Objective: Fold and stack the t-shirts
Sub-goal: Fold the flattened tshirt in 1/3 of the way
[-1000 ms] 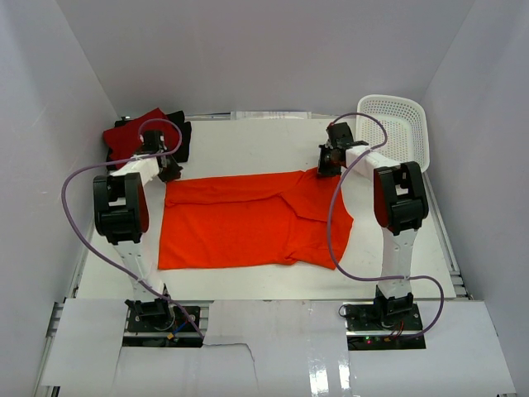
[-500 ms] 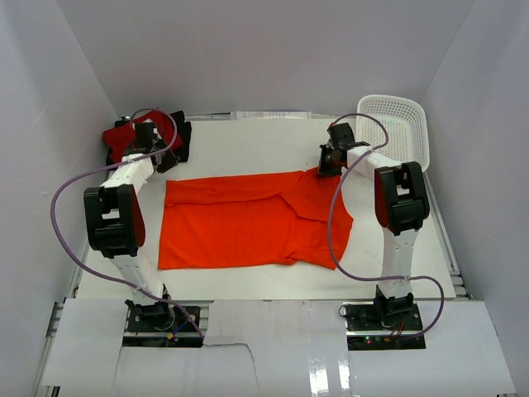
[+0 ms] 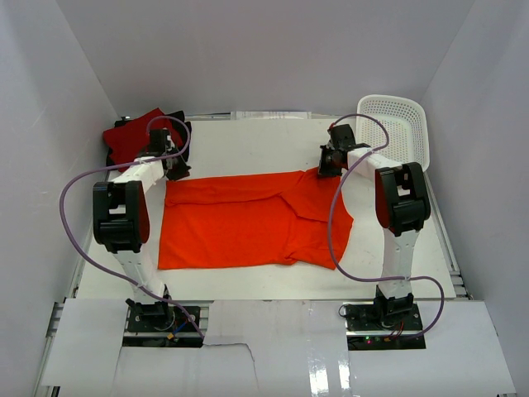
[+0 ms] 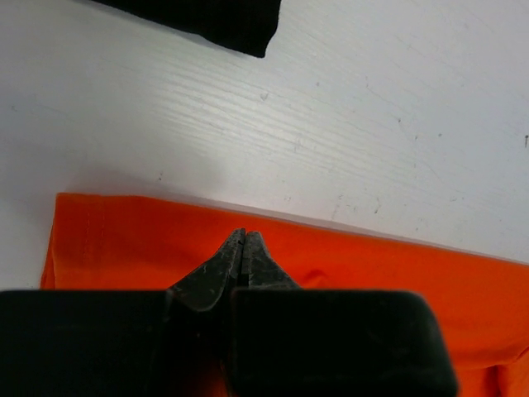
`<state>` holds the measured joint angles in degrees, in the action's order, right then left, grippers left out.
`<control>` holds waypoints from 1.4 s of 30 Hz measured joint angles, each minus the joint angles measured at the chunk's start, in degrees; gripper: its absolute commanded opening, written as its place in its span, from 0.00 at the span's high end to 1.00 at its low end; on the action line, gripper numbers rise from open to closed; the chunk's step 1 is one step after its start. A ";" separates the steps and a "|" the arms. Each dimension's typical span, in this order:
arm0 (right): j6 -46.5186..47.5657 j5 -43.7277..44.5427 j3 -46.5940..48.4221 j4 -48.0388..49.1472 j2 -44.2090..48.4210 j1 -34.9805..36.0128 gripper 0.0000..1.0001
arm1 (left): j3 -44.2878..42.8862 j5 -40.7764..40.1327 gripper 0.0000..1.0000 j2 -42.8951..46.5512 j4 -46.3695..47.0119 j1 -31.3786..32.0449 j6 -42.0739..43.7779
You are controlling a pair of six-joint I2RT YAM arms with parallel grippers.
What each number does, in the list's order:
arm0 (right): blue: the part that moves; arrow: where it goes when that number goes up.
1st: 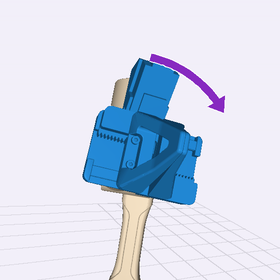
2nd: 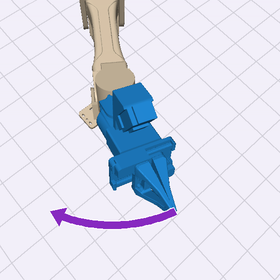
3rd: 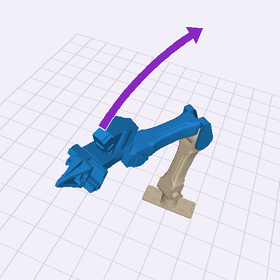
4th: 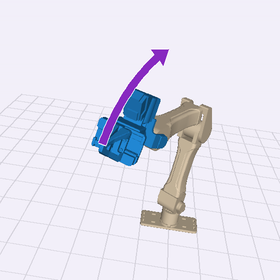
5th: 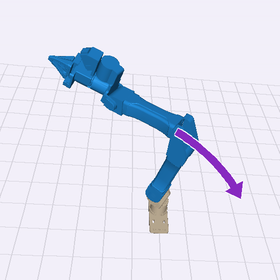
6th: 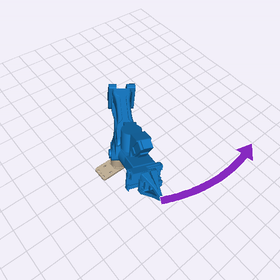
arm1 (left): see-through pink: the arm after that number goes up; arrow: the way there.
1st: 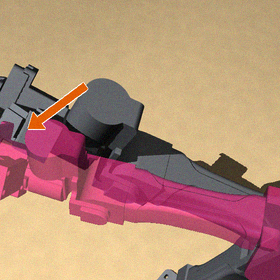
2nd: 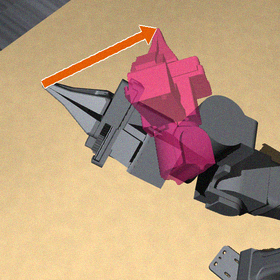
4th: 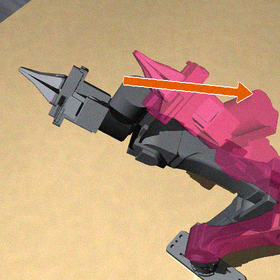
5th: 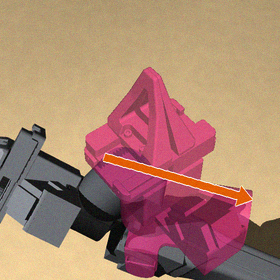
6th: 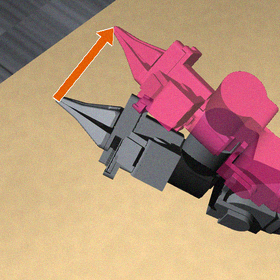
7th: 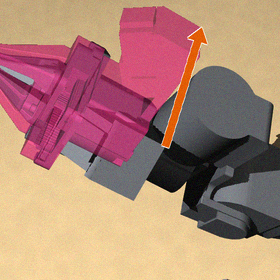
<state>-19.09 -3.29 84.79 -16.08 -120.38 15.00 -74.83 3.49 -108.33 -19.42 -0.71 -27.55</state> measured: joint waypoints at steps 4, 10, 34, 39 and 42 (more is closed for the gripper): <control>0.00 -0.09 -0.22 0.28 0.09 0.00 0.92 | 0.33 -0.52 0.92 0.00 -0.70 -0.02 0.35; 0.00 -0.17 -0.48 0.66 0.13 -0.04 0.92 | 0.35 -1.51 1.00 0.00 -2.05 -0.07 0.59; -0.02 -1.03 -1.46 1.73 0.55 -0.31 0.92 | -8.76 -5.18 1.00 -10.01 -6.67 2.27 0.74; -0.02 -1.03 0.02 0.68 -0.26 -0.31 0.92 | -13.44 -5.18 1.00 -12.98 -8.35 1.97 0.70; 0.00 -1.25 4.13 -0.72 -2.84 -0.33 0.92 | -16.00 -5.18 1.00 -14.69 -9.09 1.86 0.68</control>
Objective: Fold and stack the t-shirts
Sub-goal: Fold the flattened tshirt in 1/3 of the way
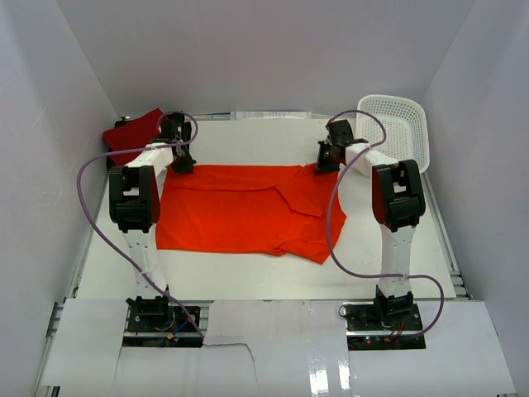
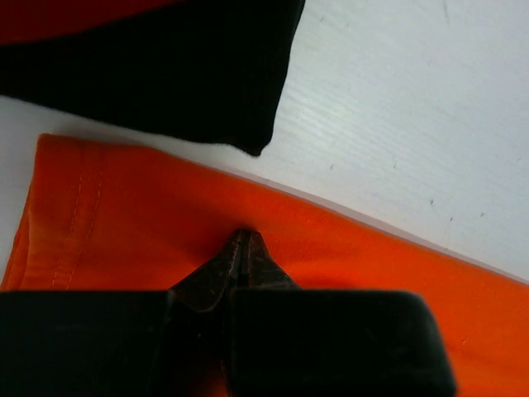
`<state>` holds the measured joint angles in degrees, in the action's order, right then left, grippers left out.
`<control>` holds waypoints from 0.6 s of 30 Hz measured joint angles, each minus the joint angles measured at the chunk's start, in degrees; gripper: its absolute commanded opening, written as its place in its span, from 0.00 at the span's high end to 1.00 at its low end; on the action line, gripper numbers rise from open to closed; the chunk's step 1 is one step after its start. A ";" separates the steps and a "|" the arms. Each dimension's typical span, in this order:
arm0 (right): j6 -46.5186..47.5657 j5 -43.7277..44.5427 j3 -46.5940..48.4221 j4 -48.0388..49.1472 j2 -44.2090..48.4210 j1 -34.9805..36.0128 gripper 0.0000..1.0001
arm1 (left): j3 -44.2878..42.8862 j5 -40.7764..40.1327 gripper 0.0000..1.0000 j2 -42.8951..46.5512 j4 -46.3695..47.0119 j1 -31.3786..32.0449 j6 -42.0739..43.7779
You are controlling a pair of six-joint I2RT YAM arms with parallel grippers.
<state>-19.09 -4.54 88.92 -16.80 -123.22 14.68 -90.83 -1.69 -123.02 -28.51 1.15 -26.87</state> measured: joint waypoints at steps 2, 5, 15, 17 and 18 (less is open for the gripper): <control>0.07 -0.02 4.72 -1.44 -2.99 -0.09 0.92 | -2.54 -0.02 1.00 -1.66 -0.44 -0.13 -0.15; 0.22 -0.17 14.36 -4.48 -8.74 -0.31 0.92 | -6.58 0.00 1.00 -4.26 -1.42 -0.28 -0.66; 0.76 -0.28 29.35 -10.32 -17.09 -2.36 0.92 | -11.04 1.27 1.00 -7.08 -1.73 -0.50 -2.97; 0.98 -0.15 29.16 -10.45 -16.87 -2.43 0.89 | -10.82 1.29 1.00 -6.88 -1.70 -0.52 -3.17; 1.07 -0.17 28.98 -10.54 -16.72 -2.49 0.84 | -10.62 1.27 1.00 -6.73 -1.62 -0.55 -3.23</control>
<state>-18.02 -4.71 117.91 -27.33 -139.94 12.19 -101.45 -0.43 -129.75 -30.13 0.60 -30.11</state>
